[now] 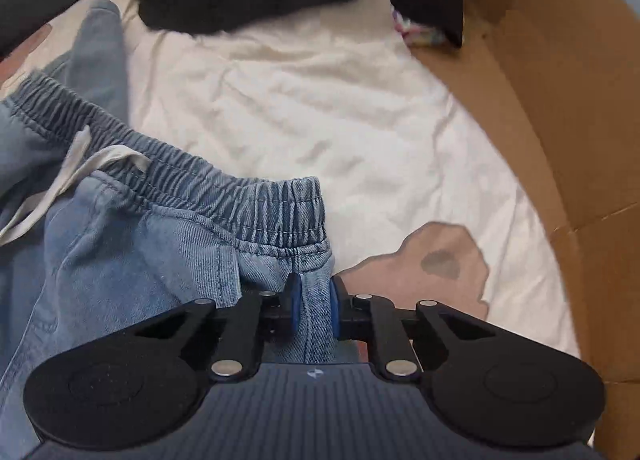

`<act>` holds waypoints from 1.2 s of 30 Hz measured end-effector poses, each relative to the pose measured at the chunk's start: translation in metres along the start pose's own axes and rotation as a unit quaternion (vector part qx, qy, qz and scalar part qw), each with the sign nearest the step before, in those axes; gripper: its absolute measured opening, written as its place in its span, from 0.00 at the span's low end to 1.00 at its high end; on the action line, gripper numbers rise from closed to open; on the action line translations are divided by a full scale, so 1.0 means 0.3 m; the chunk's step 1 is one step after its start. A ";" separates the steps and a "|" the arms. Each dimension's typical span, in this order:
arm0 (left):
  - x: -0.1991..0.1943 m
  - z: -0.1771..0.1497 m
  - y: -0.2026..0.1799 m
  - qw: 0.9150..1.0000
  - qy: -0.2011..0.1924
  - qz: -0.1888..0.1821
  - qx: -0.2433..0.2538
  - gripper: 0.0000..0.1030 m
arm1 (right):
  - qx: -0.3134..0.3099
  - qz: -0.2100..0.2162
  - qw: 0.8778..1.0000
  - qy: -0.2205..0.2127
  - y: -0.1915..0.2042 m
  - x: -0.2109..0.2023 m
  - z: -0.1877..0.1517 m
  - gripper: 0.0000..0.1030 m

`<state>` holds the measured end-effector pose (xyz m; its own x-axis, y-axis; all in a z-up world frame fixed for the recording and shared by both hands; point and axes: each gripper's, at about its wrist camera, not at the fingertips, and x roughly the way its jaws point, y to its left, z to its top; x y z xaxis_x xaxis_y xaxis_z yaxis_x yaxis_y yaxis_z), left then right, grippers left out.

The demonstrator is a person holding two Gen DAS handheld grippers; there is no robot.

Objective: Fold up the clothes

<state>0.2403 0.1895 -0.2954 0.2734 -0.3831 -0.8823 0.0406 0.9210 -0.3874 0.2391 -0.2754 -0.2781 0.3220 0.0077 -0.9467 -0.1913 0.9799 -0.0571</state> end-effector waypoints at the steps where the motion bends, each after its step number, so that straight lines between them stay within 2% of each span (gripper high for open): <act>1: 0.000 0.007 0.002 1.000 -0.003 0.002 -0.003 0.27 | 0.009 0.001 1.000 -0.008 -0.008 -0.008 -0.004 0.13; 6: 0.010 0.052 -0.005 1.000 -0.019 0.005 -0.015 0.29 | 0.055 0.006 0.997 -0.049 -0.050 -0.047 -0.023 0.13; 10: 0.023 0.080 -0.022 1.000 -0.026 -0.001 -0.003 0.40 | 0.092 0.010 0.992 -0.081 -0.083 -0.079 -0.039 0.13; 14: 0.044 0.083 -0.029 1.000 -0.024 -0.008 -0.001 0.53 | 0.098 0.017 0.991 -0.086 -0.095 -0.081 -0.039 0.13; 19: 0.107 0.082 0.000 0.999 -0.008 -0.022 -0.036 0.53 | 0.098 0.018 0.992 -0.082 -0.094 -0.070 -0.040 0.13; 21: 0.133 0.083 0.030 0.997 -0.003 -0.041 -0.069 0.52 | 0.097 0.016 0.992 -0.080 -0.090 -0.064 -0.043 0.13; 23: 0.160 0.084 0.059 0.993 0.001 -0.061 -0.103 0.45 | 0.097 0.015 0.992 -0.077 -0.090 -0.060 -0.043 0.13; 24: 0.169 0.083 0.064 0.991 0.005 -0.068 -0.112 0.37 | 0.100 0.017 0.992 -0.077 -0.093 -0.059 -0.042 0.13; 25: 0.175 0.082 0.062 0.991 0.009 -0.074 -0.115 0.14 | 0.106 0.019 0.991 -0.078 -0.098 -0.060 -0.040 0.13; 26: 0.182 0.080 0.060 0.990 0.014 -0.080 -0.119 0.10 | 0.112 0.021 0.990 -0.079 -0.103 -0.061 -0.039 0.13; 29: 0.129 0.074 0.026 0.993 -0.003 -0.064 -0.098 0.09 | 0.108 0.015 0.990 -0.090 -0.092 -0.098 -0.022 0.12; 36: -0.076 0.049 0.028 0.991 -0.039 -0.062 -0.110 0.08 | 0.084 0.001 0.988 -0.131 -0.030 -0.231 0.057 0.12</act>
<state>0.2484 0.2069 -0.2747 0.3524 -0.4784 -0.8043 -0.1305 0.8259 -0.5485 0.2342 -0.2813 -0.2065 0.5548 0.0392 -0.8311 -0.0432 0.9989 0.0182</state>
